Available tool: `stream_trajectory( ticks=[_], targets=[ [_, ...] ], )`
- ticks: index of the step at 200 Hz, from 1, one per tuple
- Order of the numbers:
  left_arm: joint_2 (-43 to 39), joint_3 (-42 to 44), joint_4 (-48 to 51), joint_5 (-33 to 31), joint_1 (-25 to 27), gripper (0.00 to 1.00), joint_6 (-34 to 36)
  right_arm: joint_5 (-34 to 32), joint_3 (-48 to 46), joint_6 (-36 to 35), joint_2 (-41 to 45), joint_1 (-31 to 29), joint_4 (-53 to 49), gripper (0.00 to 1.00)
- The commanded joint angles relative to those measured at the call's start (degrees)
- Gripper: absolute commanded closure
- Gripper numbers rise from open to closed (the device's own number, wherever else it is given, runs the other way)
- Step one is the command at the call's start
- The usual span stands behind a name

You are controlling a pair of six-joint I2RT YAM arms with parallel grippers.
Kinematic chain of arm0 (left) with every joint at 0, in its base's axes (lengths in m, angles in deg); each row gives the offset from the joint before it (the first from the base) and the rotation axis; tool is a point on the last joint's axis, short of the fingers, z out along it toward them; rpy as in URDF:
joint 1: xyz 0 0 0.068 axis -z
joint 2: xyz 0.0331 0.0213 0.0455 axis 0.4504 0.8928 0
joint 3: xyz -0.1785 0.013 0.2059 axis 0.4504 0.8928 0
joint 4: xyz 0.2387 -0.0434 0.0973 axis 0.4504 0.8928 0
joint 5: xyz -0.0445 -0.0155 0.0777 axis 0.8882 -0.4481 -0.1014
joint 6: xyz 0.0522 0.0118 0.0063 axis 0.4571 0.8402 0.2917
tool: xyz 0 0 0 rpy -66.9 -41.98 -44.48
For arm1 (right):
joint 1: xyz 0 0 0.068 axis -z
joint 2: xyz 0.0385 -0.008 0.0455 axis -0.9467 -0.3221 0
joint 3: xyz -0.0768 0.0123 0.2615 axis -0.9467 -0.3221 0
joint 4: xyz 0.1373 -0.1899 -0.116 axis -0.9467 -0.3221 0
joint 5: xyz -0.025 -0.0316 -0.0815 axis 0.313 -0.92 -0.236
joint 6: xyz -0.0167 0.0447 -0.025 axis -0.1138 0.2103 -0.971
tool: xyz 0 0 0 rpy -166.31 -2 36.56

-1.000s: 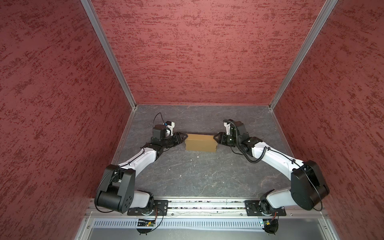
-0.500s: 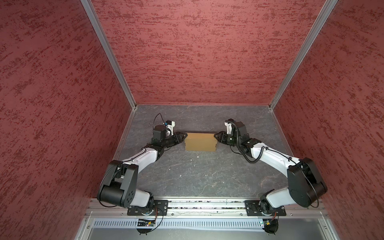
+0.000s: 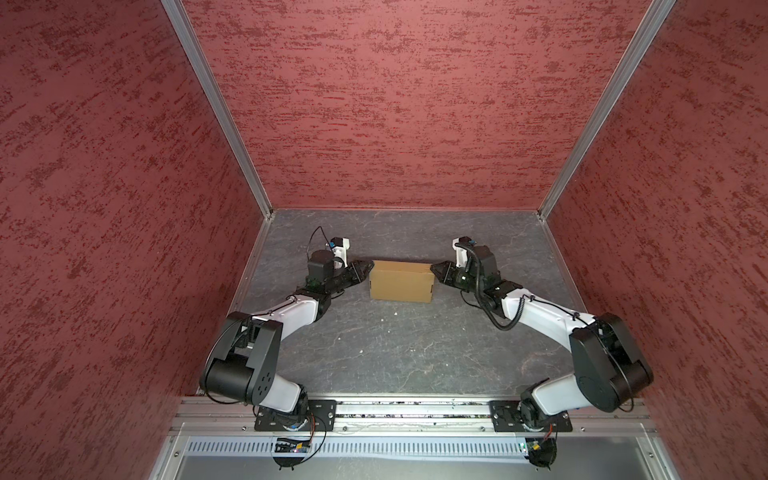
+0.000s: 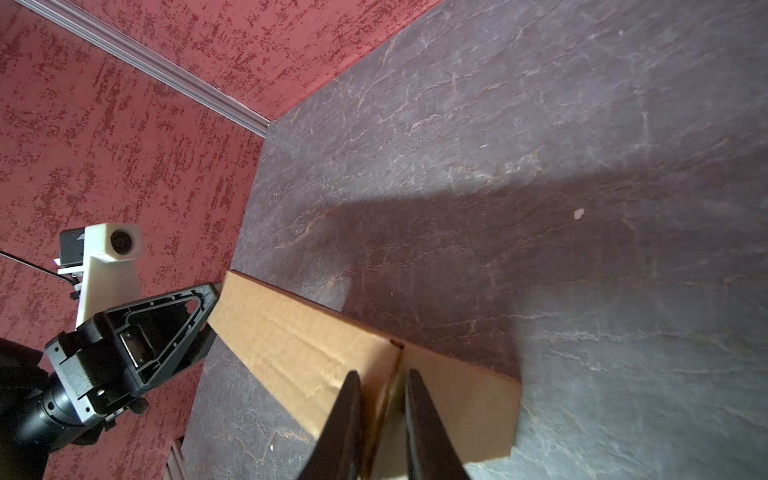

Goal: Fold the paper box
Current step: 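Pinch both box ends and press them toward each other, squeezing the box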

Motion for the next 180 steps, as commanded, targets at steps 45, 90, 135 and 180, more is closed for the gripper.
stream_trajectory(
  ticks=[45,90,135,180],
  targets=[
    [1.5,2.1,13.6,-0.7,2.1,0.77,1.1,2.3,-2.2,-2.1,-3.7,-0.9,-9.2,0.81],
    [-0.8,-0.8,20.0,-1.9,2.5,0.74,3.0,1.5,-0.4,-5.7,-1.6,-0.9,-13.8,0.79],
    [-3.1,-1.3,23.4,-2.9,3.5,0.73,3.6,2.1,-0.3,-6.7,-0.4,-0.9,-15.3,0.78],
    [-4.9,-1.0,25.9,-3.8,5.1,0.72,3.9,2.5,-1.4,-7.0,1.7,-1.2,-16.1,0.76]
  ],
)
